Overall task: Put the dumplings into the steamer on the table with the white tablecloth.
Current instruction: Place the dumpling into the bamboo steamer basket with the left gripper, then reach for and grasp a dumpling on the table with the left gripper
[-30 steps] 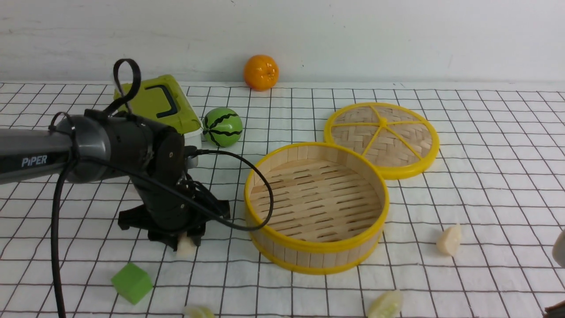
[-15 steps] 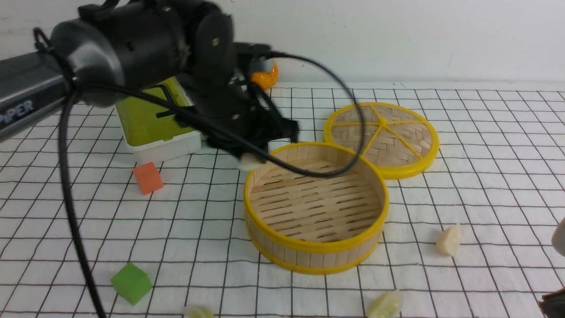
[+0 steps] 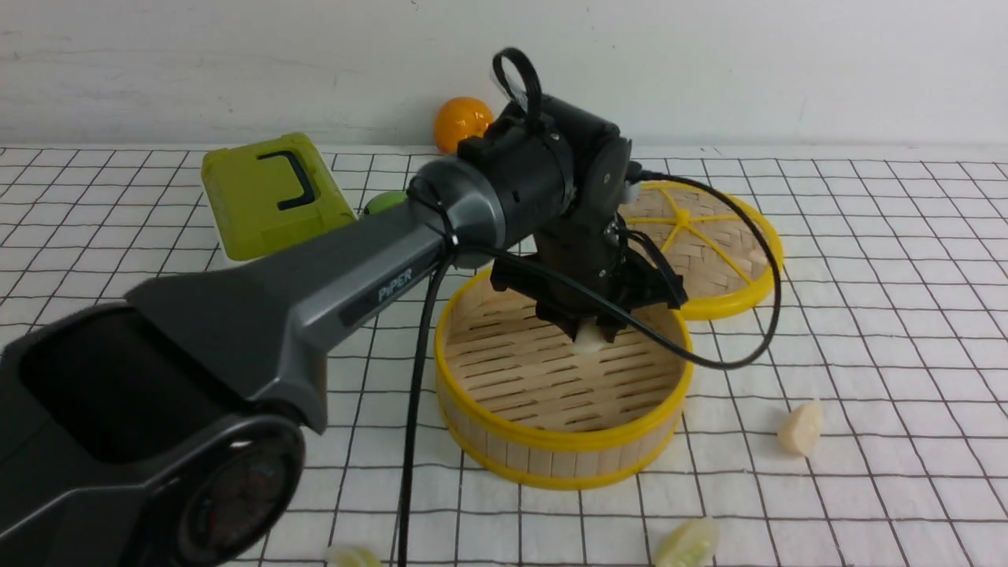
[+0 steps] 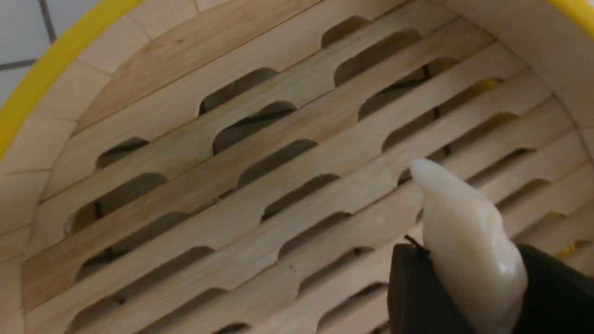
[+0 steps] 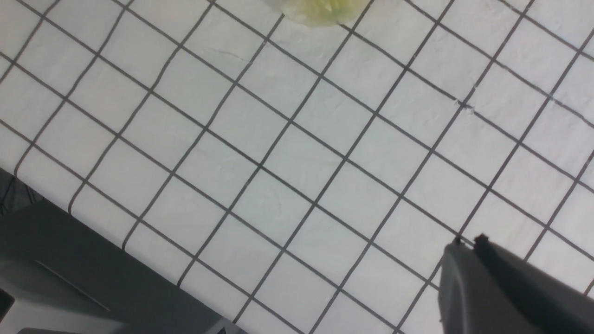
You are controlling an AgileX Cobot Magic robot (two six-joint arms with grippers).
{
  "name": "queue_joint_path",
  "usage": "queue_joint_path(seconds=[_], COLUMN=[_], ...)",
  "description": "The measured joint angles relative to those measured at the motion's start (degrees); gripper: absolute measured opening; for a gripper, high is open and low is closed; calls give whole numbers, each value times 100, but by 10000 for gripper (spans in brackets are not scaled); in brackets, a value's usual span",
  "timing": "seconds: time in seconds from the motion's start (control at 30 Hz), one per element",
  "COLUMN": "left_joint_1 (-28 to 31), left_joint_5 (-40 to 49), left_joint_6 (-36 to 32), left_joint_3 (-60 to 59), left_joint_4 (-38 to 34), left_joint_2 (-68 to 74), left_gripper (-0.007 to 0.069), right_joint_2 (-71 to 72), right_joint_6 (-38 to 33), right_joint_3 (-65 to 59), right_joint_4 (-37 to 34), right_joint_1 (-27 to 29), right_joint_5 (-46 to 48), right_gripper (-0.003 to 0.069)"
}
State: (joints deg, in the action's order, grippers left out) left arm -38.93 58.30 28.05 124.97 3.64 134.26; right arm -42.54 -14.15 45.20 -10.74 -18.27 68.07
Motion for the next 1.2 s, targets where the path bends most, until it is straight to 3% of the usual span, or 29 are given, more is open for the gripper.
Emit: queue_joint_path(seconds=[0.23,0.4,0.53,0.7,0.8,0.93,1.07,1.2], left_joint_1=[7,7,1,1,1,1,1,1], left_joint_5=[-47,331,1119,1248,1262,1272,1227,597], left_joint_6=[126,130,-280,-671,-1072,-1068,-643,-20], left_joint_3=[93,383,954,933,110,-1533,-3528,-5241], left_joint_4=[32,11,-7,-320,-663,-401,-31,28], left_joint_2=[315,308,64,-931,-2246,-3514,-4459,-5060], left_gripper=[252,377,440,449,449,449,449,449], right_joint_2=[262,317,317,317,317,317,317,317], right_joint_6=[0,4,4,4,4,4,4,4], right_joint_3=[0,1,1,1,1,1,1,1], right_joint_4=[2,2,7,5,-37,-91,-154,-240], right_joint_1=[0,0,0,0,0,0,0,0], right_joint_5=[22,96,127,121,42,-82,-175,-226], right_gripper=[28,31,38,42,42,46,50,49])
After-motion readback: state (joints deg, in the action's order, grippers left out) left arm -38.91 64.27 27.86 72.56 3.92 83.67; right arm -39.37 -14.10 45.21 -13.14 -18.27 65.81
